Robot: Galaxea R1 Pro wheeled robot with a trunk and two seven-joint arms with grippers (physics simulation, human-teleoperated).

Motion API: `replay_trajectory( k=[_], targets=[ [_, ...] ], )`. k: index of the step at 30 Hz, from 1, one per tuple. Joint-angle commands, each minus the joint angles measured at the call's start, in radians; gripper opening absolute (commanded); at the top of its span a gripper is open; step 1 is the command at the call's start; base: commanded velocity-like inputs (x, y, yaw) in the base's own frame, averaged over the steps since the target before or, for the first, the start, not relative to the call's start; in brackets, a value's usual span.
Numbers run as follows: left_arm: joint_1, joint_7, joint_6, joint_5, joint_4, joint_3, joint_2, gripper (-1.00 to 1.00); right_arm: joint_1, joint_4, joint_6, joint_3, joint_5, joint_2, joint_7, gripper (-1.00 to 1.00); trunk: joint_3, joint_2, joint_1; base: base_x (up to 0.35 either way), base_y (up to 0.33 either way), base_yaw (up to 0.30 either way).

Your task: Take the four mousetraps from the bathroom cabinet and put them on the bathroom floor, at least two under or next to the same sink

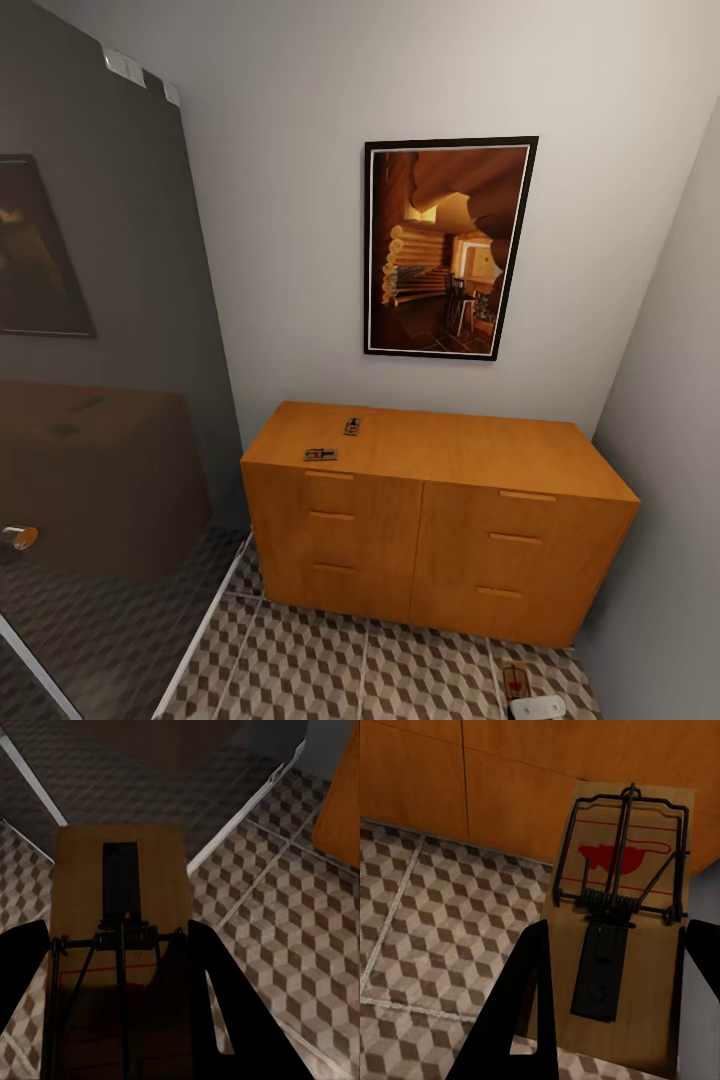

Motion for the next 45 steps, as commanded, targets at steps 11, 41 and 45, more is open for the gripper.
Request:
replay_trajectory(
  k=[11, 41, 45],
  targets=[
    [0.005, 0.022, -0.004, -0.008, 0.000, -0.011, -0.003, -1.00, -0.001, 0.004, -0.008, 0.009, -0.010, 0.002, -0.004, -1.00, -0.001, -0.001, 0.000, 0.000, 0.000, 0.148],
    [0.007, -0.018, 0.001, -0.006, 0.002, -0.011, -0.006, -1.00, -0.001, 0.004, -0.006, 0.009, -0.010, 0.002, -0.008, -1.00, -0.001, -0.001, 0.000, 0.000, 0.000, 0.299],
    [0.008, -0.019, 0.001, -0.006, 0.003, -0.013, -0.006, -1.00, -0.001, 0.004, -0.006, 0.009, -0.010, 0.002, -0.009, -1.00, -0.001, -0.001, 0.000, 0.000, 0.000, 0.300]
  ],
)
